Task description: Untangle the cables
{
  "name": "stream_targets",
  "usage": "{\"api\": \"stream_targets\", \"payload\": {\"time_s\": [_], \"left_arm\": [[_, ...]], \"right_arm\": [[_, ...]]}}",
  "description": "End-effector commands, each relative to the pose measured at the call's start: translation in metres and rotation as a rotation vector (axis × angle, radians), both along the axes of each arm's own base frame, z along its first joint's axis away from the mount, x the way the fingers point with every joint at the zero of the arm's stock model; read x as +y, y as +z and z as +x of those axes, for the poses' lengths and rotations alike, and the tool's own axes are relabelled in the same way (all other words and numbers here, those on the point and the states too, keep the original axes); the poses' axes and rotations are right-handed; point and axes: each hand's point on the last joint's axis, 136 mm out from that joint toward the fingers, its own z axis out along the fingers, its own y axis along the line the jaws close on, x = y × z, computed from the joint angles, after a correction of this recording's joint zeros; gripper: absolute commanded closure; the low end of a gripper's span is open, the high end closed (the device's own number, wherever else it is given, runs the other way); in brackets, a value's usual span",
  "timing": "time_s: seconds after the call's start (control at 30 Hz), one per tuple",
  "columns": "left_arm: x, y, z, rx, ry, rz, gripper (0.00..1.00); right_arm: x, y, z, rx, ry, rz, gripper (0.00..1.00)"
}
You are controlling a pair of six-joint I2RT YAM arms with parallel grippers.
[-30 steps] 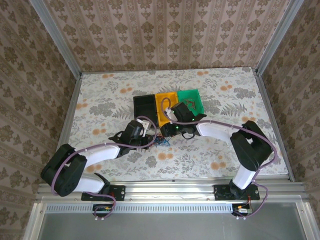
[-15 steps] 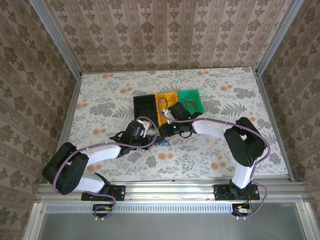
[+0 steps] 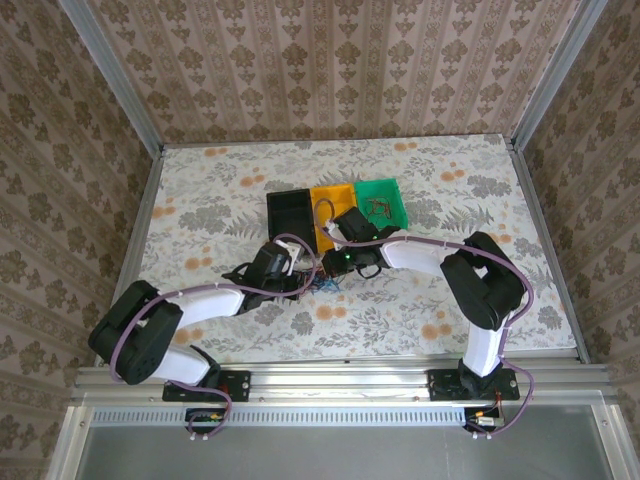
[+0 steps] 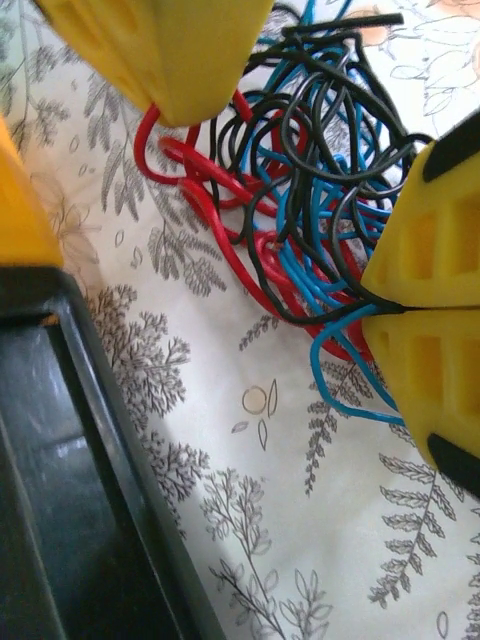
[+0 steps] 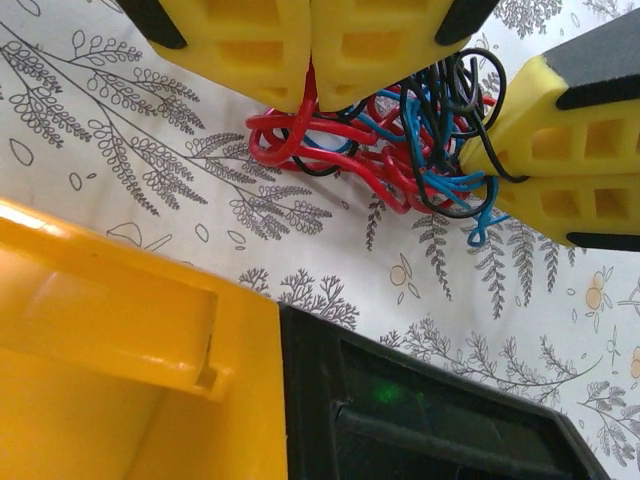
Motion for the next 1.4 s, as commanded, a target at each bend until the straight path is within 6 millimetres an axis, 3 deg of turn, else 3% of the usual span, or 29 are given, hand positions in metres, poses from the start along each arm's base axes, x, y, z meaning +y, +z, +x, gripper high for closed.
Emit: {"api": "stream_targets", "payload": {"time_s": [0.0, 0.13, 0.37, 0.57, 0.67, 0.83, 0.97, 1.13, 1.23, 1.37], "left_arm": [[0.021, -0.017, 0.005, 0.015, 0.100, 0.101, 1.00], [0.052, -0.026, 0.011, 0.025, 0.260, 0.190, 1.00], [0.090, -0.031, 0.008, 0.055, 0.435, 0.241, 1.00], [0.128, -0.037, 0.000, 0.099, 0.617, 0.287, 1.00], [0.137, -0.038, -0.003, 0.105, 0.665, 0.308, 1.00], [0.149, -0.042, -0.008, 0.130, 0.720, 0.335, 1.00], [0.141, -0.040, -0.004, 0.120, 0.683, 0.311, 1.00], [0.088, -0.017, 0.011, 0.028, 0.421, 0.180, 1.00], [0.071, 0.002, 0.016, -0.033, 0.327, 0.147, 1.00], [0.062, 0.013, 0.019, -0.071, 0.287, 0.121, 0.98]], "right_arm": [[-0.012, 0.011, 0.008, -0.058, -0.064, -0.024, 0.98], [-0.039, 0.011, 0.012, -0.078, -0.177, -0.057, 1.00], [-0.110, -0.002, 0.010, -0.020, -0.469, -0.110, 1.00], [-0.175, 0.001, 0.002, -0.070, -0.709, -0.238, 1.00], [-0.205, -0.001, -0.004, -0.061, -0.835, -0.261, 1.00], [-0.233, -0.009, -0.014, -0.026, -0.963, -0.242, 1.00], [-0.242, -0.014, -0.017, -0.009, -0.997, -0.238, 1.00], [-0.237, -0.013, -0.012, -0.021, -0.971, -0.213, 1.00], [-0.228, -0.010, -0.006, -0.041, -0.930, -0.174, 1.00], [-0.224, 0.012, 0.003, -0.115, -0.906, -0.108, 1.00]]}}
